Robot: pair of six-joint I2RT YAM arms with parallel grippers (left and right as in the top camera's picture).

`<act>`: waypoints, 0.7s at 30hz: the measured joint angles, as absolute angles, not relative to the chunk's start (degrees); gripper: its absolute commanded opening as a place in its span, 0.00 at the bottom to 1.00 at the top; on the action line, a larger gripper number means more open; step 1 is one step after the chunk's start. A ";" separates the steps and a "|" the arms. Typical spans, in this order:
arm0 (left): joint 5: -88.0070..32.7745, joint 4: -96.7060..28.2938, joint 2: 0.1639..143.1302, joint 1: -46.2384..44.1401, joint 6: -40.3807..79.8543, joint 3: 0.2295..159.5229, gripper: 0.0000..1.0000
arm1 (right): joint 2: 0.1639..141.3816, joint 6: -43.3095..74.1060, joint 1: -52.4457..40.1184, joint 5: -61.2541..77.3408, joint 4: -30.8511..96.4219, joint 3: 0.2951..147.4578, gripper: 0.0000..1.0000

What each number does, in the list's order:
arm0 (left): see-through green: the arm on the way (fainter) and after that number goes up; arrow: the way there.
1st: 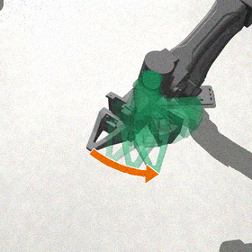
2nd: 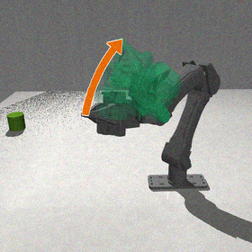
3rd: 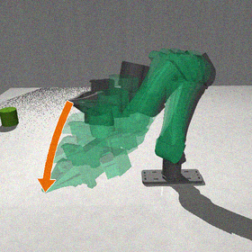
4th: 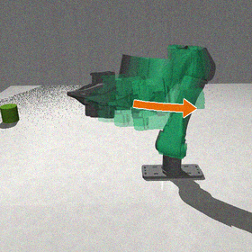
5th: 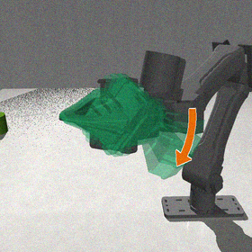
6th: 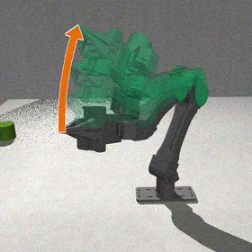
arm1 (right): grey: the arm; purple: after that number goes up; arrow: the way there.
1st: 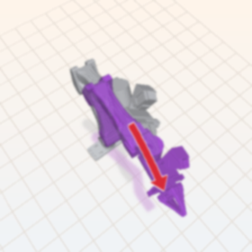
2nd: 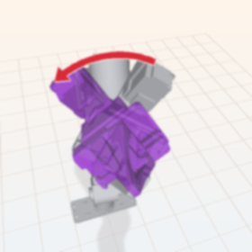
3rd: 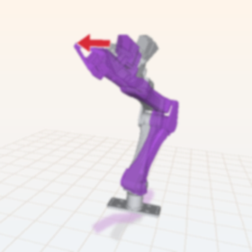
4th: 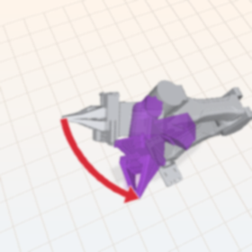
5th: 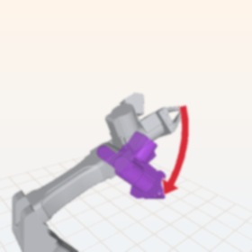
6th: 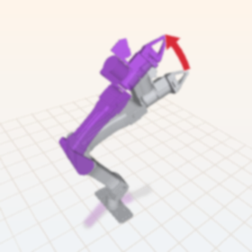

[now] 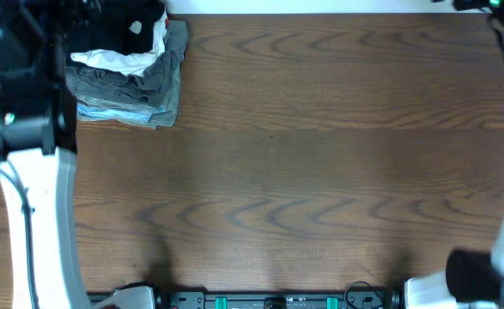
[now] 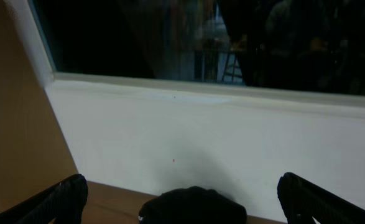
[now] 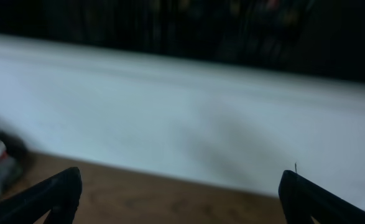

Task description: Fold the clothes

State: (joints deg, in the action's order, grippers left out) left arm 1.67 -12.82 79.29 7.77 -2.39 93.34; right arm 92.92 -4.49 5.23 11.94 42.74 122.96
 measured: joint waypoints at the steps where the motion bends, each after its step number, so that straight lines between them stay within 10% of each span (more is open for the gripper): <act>1: 1.67 -13.13 78.61 7.77 -2.37 93.34 0.98 | 91.11 -4.51 5.23 11.92 43.03 123.22 0.99; 21: 1.67 -28.71 77.69 7.77 -2.33 93.34 0.98 | 83.99 -4.89 5.23 11.68 61.25 124.01 0.99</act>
